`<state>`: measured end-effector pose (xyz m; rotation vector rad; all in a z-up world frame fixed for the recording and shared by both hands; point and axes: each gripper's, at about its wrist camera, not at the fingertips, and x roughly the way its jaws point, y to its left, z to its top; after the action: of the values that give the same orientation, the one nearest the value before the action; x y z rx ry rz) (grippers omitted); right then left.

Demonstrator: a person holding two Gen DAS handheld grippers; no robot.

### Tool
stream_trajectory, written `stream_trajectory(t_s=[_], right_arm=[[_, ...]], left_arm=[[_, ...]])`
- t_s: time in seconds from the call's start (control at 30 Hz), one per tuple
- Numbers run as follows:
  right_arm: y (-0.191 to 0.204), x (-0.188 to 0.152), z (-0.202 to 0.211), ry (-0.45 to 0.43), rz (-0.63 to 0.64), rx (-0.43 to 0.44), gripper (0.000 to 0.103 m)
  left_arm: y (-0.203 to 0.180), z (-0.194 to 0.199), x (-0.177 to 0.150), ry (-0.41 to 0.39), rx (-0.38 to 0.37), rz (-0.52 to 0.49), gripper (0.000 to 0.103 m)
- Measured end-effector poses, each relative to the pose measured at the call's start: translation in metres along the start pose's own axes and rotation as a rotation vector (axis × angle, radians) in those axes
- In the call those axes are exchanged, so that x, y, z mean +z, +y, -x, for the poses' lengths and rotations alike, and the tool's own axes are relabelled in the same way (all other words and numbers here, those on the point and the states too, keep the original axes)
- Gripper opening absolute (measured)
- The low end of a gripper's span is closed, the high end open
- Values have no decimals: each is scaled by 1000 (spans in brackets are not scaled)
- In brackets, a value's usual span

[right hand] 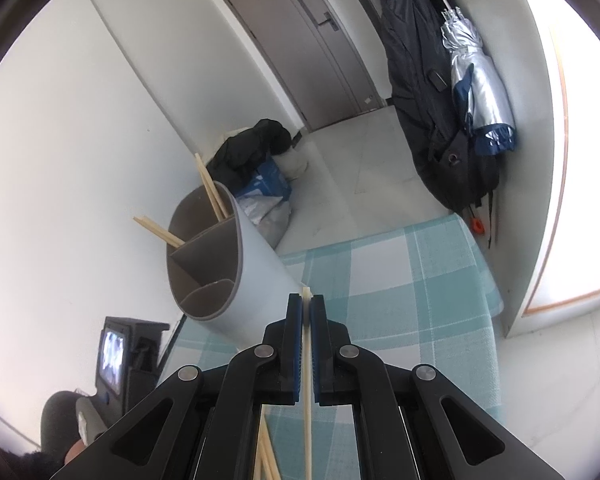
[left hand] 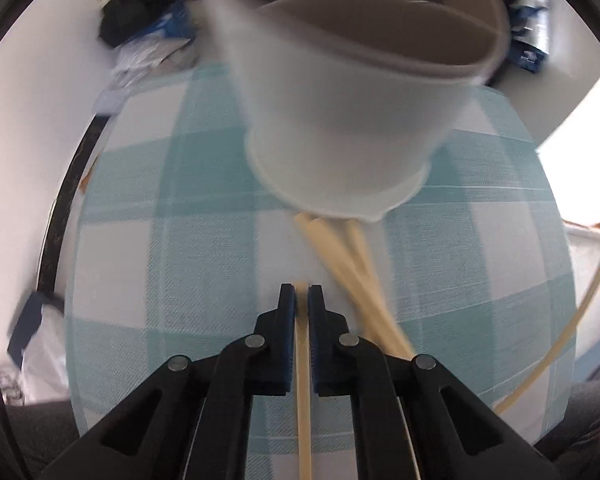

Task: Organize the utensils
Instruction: 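Lift the chopstick with the right gripper while the left gripper grasps another chopstick, then raise both held chopsticks over the utensil holder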

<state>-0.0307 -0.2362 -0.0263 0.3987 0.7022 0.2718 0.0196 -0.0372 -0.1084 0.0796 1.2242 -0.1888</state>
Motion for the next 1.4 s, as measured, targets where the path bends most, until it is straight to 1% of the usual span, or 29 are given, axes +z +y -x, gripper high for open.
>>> stream_trajectory(t_s=[0.03,0.1,0.17,0.27,0.33,0.47,0.7,0.77,0.83,0.9,1.07,1.13,1.2,1.23,1.3,1.4], right_arm=[[1,0,1,-5,3,2,3],[4,-1,4,-18,11,5,3],[8,-1,6,-26,23,9,3],[11,-1,7,-34,41,6,3],[13,-2,10,-44,46,7,3],[21,-2,15,-63,72,20,3],[49,-15,23,-93,171,22,3],[60,-20,26,-108,215,18,3],[71,-25,29,-119,267,-3,3],[80,-28,27,-118,307,-44,3],[85,-29,28,-130,292,-75,3],[87,-28,30,-141,299,-85,3],[91,-30,33,-155,316,-95,3],[95,-31,35,-160,337,-107,3],[100,-33,36,-173,393,-149,3],[96,-33,40,-173,384,-152,3]], left_arm=[[-1,2,0,-13,7,-12,3],[0,1,-1,-9,-6,-13,3],[5,2,0,-11,-18,11,3],[16,12,1,-42,-61,45,3],[24,24,1,-83,-98,63,3],[29,51,-2,-178,-144,71,3],[34,105,-8,-379,-227,79,2],[29,111,-4,-411,-236,73,3],[22,114,-3,-412,-259,69,2],[22,115,2,-416,-265,65,2],[24,129,3,-435,-269,41,2],[22,135,3,-447,-246,21,2],[20,138,1,-440,-258,-3,2],[20,139,0,-441,-250,-10,2],[20,142,-2,-441,-243,-21,2],[23,146,-4,-444,-247,-19,2]])
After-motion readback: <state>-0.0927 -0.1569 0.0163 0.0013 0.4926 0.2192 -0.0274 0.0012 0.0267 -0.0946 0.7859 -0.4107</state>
